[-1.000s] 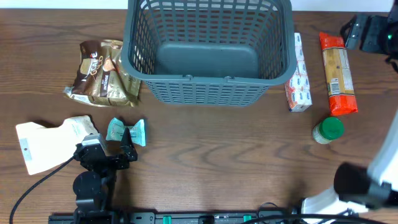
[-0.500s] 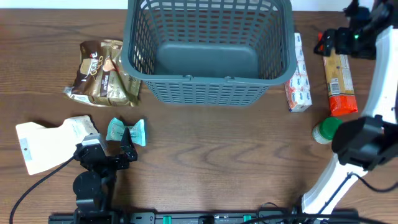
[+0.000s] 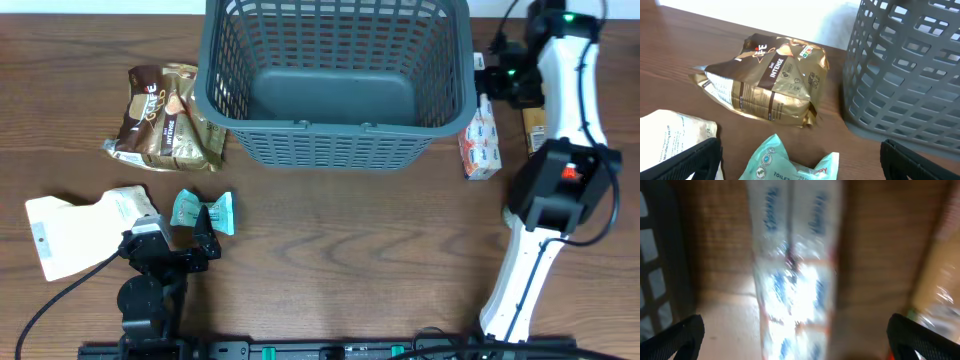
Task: Pack container
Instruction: 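Reach the right gripper to the white tissue-pack stack and grasp it, then lift the tissue stack with the right gripper and drop it into the basket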
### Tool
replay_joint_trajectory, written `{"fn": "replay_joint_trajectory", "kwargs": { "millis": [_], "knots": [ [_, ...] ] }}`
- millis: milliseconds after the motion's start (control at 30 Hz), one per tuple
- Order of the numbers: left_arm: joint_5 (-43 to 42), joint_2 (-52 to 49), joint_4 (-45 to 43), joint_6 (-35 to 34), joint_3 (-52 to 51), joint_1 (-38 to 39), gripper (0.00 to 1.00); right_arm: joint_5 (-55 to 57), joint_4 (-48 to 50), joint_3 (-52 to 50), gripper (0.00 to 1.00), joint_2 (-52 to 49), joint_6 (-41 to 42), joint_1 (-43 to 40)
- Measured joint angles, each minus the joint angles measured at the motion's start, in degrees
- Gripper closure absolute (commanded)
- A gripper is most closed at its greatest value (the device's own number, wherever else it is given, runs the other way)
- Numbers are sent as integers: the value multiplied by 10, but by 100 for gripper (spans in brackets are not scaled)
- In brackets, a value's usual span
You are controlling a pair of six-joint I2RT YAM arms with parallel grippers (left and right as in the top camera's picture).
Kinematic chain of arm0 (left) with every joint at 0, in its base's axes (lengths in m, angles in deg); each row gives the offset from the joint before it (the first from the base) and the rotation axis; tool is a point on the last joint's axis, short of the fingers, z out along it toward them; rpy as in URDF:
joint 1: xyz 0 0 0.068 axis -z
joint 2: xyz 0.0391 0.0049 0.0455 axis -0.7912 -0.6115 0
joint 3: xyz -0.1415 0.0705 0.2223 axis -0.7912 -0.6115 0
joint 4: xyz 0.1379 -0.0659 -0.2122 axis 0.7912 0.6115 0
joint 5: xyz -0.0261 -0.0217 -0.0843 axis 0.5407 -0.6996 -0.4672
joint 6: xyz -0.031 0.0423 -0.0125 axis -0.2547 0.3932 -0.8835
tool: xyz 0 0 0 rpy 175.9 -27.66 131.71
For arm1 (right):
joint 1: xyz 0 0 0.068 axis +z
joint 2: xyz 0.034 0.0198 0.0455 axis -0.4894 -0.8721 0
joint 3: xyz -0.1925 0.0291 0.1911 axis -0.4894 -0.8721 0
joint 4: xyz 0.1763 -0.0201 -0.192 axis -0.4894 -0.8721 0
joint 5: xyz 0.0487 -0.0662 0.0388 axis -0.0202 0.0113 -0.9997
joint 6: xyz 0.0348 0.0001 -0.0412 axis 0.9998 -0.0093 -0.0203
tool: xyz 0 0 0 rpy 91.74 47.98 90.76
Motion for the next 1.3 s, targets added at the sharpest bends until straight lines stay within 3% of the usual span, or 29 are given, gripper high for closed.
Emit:
{"fn": "replay_joint_trajectory", "kwargs": {
  "millis": [500, 600, 667, 733, 767, 833, 1300],
  "knots": [
    [0, 0, 0, 0, 0, 0, 1, 15, 10, 0, 1, -82, 36, 14],
    [0, 0, 0, 0, 0, 0, 1, 21, 11, 0, 16, -85, 36, 14],
    [0, 0, 0, 0, 0, 0, 1, 25, 11, 0, 37, -85, 37, 14],
    [0, 0, 0, 0, 0, 0, 1, 29, 14, 0, 51, -85, 38, 14],
    [0, 0, 0, 0, 0, 0, 1, 30, 15, 0, 62, -85, 37, 14],
    [0, 0, 0, 0, 0, 0, 1, 33, 15, 0, 98, -85, 35, 14],
    [0, 0, 0, 0, 0, 0, 2, 43, 11, 1, 99, -77, 35, 14]
  ]
}}
